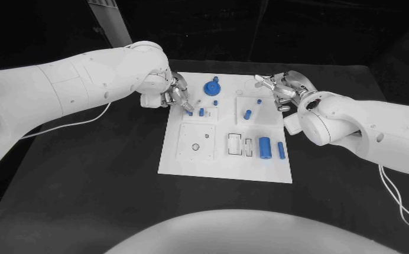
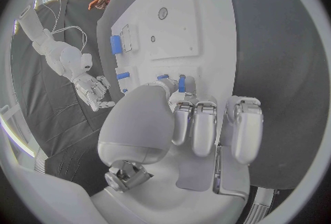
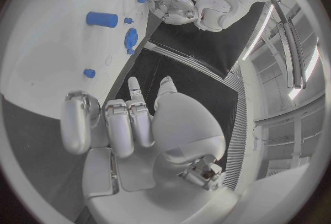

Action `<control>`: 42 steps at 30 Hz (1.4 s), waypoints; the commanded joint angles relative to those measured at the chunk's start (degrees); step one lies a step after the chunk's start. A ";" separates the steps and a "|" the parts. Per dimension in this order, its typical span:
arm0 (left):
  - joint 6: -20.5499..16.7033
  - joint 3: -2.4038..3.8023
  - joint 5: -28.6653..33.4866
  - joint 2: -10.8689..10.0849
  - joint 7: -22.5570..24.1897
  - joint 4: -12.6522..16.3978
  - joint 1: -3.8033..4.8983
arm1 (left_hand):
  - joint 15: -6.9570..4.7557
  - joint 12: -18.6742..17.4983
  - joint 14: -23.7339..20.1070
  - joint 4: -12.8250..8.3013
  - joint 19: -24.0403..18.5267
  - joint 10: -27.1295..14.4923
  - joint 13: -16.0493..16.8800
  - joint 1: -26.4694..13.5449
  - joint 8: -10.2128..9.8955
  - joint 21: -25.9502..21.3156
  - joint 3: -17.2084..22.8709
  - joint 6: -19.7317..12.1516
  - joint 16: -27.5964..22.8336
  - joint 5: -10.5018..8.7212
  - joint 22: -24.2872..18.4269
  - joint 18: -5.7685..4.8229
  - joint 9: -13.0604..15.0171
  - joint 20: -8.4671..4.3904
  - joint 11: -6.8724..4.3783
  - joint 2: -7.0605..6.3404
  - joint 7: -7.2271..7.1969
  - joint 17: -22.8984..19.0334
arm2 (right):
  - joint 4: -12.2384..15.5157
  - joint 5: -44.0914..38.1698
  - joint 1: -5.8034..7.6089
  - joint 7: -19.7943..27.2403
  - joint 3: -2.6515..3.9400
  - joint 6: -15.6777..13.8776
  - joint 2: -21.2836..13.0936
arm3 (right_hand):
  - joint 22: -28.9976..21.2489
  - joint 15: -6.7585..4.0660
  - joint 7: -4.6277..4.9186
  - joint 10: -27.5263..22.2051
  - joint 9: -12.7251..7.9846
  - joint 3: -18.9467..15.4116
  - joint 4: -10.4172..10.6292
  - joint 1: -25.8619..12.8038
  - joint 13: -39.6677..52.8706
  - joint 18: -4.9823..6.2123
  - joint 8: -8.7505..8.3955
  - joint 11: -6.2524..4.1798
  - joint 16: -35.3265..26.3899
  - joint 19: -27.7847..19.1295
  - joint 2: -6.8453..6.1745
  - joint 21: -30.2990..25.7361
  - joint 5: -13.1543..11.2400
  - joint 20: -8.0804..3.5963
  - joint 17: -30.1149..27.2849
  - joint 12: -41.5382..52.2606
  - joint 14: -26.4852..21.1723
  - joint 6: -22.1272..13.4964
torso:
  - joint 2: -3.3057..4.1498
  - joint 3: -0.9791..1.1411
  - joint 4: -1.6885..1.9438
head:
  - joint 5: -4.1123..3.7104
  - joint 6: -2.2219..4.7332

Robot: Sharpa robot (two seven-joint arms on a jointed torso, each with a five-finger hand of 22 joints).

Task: Assemble the parts on the task board

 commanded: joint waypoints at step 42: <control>4.23 -0.32 -0.73 0.76 -0.57 -1.17 -0.86 | 0.05 0.10 5.95 -0.23 6.13 5.96 15.06 -6.10 -1.34 0.23 -6.17 -0.60 0.14 -2.62 15.09 -0.37 -0.34 -0.09 -0.05 0.16 -0.59 15.10 | 0.21 0.25 0.08 0.32 0.02 0.11 -0.08 | 8.91 -0.41 -0.23 5.97 -0.08 -0.43 0.13 0.40 14.90 1.09 0.18 -0.58 0.14 0.27 0.15 -0.09 0.25 -0.51 15.10 0.13 5.95 0.38 | 0.00 0.01 0.04 | -0.25 -0.17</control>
